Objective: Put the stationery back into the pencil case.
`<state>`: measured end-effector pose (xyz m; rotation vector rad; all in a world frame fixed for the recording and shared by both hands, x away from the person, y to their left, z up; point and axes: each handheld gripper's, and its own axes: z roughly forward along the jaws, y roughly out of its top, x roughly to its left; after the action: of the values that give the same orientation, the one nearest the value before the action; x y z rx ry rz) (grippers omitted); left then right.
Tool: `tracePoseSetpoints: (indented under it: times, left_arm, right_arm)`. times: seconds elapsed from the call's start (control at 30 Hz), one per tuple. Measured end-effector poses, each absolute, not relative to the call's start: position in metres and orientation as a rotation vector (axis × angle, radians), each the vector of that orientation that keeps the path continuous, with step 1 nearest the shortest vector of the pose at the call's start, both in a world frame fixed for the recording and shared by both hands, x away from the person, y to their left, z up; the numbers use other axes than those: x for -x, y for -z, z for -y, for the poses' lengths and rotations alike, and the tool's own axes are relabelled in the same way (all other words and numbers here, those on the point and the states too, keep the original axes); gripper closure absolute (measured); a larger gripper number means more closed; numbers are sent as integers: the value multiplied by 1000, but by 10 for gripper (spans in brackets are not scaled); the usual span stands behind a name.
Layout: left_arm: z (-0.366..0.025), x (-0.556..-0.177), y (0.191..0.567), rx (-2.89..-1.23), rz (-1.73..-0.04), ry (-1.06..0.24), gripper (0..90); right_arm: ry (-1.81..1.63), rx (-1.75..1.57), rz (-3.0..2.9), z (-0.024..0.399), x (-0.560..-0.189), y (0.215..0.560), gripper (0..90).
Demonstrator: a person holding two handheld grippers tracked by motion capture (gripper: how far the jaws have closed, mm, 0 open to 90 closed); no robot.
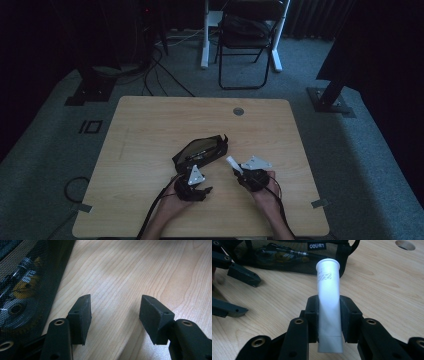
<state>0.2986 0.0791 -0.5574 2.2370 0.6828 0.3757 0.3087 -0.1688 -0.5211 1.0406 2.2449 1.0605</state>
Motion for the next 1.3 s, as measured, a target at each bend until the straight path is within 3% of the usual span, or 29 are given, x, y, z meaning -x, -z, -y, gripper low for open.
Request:
tracePoseSetpoints:
  times: [1.3]
  left_arm:
    - [-79,-298,557,-2242,-666,-357,430]
  right_arm:
    - [-1046,-839,-2301,158,-320,483,709]
